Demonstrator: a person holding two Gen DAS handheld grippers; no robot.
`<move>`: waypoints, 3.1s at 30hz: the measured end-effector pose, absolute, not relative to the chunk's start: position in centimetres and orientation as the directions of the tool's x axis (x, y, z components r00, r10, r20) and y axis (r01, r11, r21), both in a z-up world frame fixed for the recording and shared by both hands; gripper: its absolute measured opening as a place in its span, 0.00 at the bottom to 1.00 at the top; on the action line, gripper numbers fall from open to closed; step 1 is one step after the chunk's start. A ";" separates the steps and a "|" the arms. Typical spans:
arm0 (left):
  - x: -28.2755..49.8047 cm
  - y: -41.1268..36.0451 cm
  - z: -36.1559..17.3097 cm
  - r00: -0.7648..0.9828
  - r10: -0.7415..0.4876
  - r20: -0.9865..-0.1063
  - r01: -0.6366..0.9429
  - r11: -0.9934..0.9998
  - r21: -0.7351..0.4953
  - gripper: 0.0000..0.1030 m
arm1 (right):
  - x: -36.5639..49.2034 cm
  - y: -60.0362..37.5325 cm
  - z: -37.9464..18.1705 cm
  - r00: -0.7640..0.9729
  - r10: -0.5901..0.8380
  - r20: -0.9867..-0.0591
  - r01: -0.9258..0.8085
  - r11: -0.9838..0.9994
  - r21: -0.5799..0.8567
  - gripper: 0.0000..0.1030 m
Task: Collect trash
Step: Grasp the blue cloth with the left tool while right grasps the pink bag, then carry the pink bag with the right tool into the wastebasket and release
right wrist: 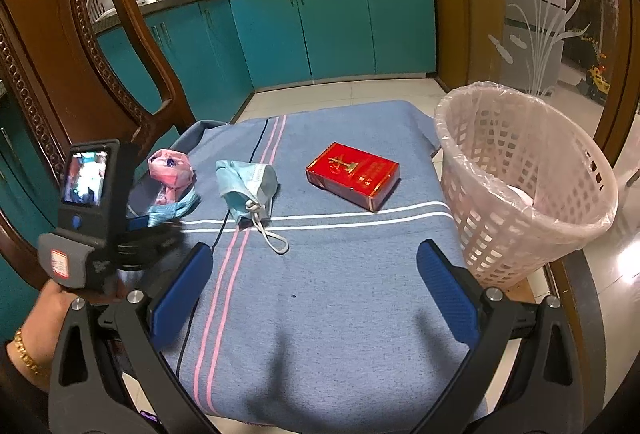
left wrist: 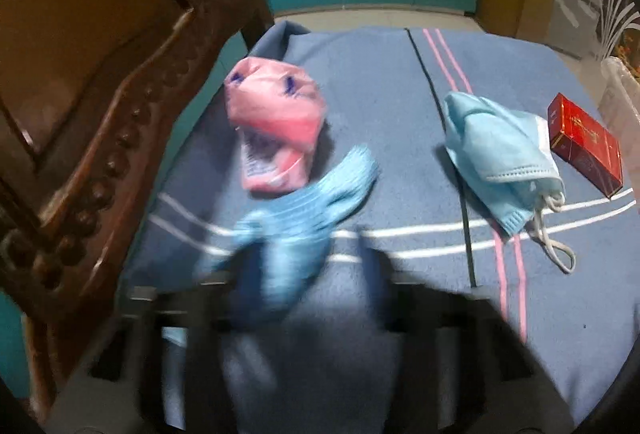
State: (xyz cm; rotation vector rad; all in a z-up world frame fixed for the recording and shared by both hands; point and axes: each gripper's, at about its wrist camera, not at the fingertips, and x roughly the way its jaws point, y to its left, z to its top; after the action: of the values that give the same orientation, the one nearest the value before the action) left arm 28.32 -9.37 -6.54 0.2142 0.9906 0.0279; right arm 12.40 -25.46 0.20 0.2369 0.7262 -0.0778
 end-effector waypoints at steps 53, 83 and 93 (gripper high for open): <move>17.2 -7.5 7.5 0.825 -0.240 -0.512 0.214 0.971 -0.110 0.15 | 12.0 -27.5 2.9 0.822 0.065 -0.565 0.084 0.968 0.235 0.26; 17.0 -9.5 6.4 0.804 -0.225 -0.550 0.243 0.969 -0.041 0.16 | 11.3 -27.2 2.9 0.811 0.073 -0.581 0.059 0.977 0.205 0.27; 17.6 -9.9 5.4 0.775 -0.219 -0.593 0.247 0.968 -0.035 0.16 | 11.9 -26.9 2.3 0.789 0.057 -0.611 0.069 0.981 0.181 0.28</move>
State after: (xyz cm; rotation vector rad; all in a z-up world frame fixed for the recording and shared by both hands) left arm 17.64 -9.90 5.40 0.0459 0.6365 -0.2524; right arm 11.93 -26.93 2.31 0.1990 0.6621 -0.0066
